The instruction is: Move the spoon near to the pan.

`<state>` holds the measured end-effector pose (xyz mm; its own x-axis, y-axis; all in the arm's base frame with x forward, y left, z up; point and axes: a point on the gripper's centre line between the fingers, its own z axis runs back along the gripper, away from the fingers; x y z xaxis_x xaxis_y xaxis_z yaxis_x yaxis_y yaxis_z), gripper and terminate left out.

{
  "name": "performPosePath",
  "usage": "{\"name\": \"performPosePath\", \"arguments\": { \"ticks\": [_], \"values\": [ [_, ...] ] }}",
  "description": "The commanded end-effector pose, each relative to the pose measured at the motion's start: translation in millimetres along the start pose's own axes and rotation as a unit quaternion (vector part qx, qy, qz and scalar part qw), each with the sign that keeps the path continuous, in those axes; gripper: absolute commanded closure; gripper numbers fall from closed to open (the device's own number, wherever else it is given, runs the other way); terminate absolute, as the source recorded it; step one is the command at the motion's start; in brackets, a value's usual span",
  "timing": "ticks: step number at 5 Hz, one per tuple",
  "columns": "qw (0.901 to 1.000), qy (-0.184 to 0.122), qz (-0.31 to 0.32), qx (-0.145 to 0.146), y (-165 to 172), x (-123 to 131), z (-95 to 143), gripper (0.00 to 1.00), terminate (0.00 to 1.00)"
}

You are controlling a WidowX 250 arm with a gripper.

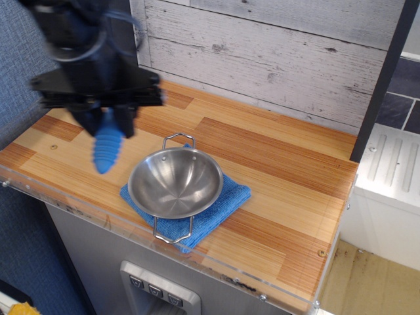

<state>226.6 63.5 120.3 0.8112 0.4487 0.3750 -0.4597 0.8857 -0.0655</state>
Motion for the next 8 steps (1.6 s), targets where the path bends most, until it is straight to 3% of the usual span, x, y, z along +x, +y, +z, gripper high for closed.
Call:
{"name": "performPosePath", "arguments": {
  "ticks": [1, 4, 5, 7, 8],
  "values": [
    [0.9887, -0.011, 0.138, 0.058, 30, 8, 8, 1.0, 0.0],
    [0.9548, -0.039, 0.265, 0.129, 86, 27, -18, 1.0, 0.0],
    [0.9442, -0.05, 0.295, 0.137, 91, 32, -36, 1.0, 0.0],
    [0.9149, -0.061, 0.384, 0.109, 69, 27, -71, 1.0, 0.0],
    [0.9105, -0.065, 0.395, 0.104, 55, 31, -82, 1.0, 0.0]
  ]
}}
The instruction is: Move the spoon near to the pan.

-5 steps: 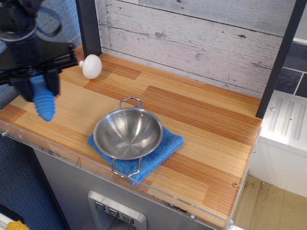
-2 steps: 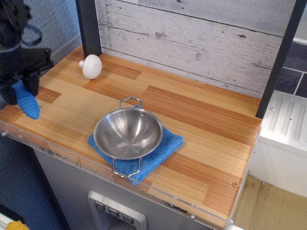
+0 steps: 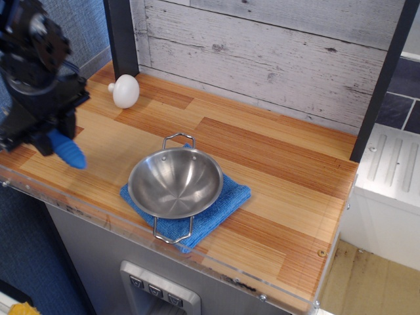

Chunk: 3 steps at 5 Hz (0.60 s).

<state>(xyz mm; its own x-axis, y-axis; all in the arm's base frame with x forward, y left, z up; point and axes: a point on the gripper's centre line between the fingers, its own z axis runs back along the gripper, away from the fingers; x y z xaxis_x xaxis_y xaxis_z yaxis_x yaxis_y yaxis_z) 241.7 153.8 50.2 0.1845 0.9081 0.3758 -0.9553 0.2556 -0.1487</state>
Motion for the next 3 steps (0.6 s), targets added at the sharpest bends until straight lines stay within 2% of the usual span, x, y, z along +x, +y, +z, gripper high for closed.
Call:
{"name": "performPosePath", "arguments": {
  "ticks": [1, 2, 3],
  "values": [
    [0.9996, -0.005, 0.018, -0.022, -30, -24, -2, 1.0, 0.0],
    [0.9993, 0.005, 0.028, -0.025, -36, -34, -12, 1.0, 0.0],
    [0.9988, 0.007, 0.046, -0.016, -42, -49, -13, 1.0, 0.0]
  ]
}}
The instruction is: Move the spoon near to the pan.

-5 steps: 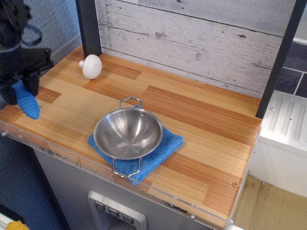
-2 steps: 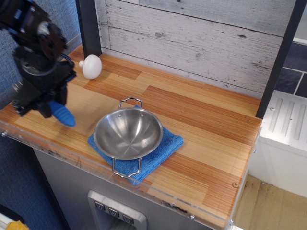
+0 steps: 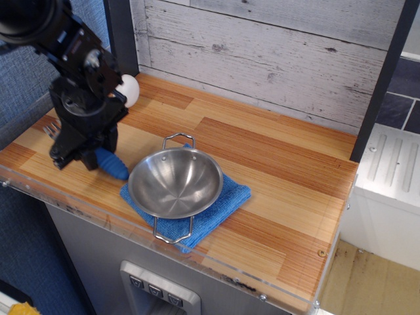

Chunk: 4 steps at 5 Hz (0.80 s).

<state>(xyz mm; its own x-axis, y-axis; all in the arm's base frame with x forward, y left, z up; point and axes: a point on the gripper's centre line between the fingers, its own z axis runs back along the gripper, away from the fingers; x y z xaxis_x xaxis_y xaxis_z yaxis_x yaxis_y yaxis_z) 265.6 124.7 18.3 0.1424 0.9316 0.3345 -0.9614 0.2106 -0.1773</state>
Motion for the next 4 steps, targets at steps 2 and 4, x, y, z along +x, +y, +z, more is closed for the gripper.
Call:
{"name": "performPosePath", "arguments": {
  "ticks": [2, 4],
  "values": [
    [0.9996, 0.018, 0.021, -0.006, -7, -23, 4, 0.0, 0.0],
    [0.9997, 0.017, 0.009, -0.012, -9, -19, 16, 0.0, 0.0]
  ]
}}
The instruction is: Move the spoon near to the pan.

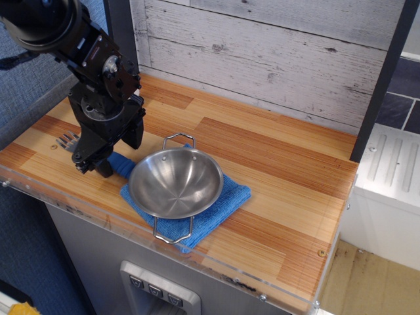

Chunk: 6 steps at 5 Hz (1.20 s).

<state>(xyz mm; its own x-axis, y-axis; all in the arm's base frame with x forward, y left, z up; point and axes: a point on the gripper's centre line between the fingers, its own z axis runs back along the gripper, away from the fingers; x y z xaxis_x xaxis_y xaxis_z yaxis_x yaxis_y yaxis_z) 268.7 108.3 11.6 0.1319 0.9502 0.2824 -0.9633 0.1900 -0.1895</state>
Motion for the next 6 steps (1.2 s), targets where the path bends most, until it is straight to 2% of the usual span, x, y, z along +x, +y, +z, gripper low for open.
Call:
{"name": "performPosePath", "arguments": {
  "ticks": [1, 2, 3, 4, 5, 6],
  "values": [
    [0.9998, -0.015, -0.008, -0.013, -9, 0, 33, 0.0, 0.0],
    [0.9993, -0.026, 0.003, -0.026, -8, 6, 58, 0.0, 0.0],
    [0.9983, -0.037, -0.001, -0.044, 12, 36, 84, 0.0, 0.0],
    [0.9964, -0.053, -0.01, -0.066, 21, 50, 118, 0.0, 0.0],
    [0.9928, -0.059, -0.043, -0.095, 27, 60, 147, 0.0, 0.0],
    [0.9928, -0.059, -0.043, -0.095, 27, 60, 147, 0.0, 0.0]
  ]
}}
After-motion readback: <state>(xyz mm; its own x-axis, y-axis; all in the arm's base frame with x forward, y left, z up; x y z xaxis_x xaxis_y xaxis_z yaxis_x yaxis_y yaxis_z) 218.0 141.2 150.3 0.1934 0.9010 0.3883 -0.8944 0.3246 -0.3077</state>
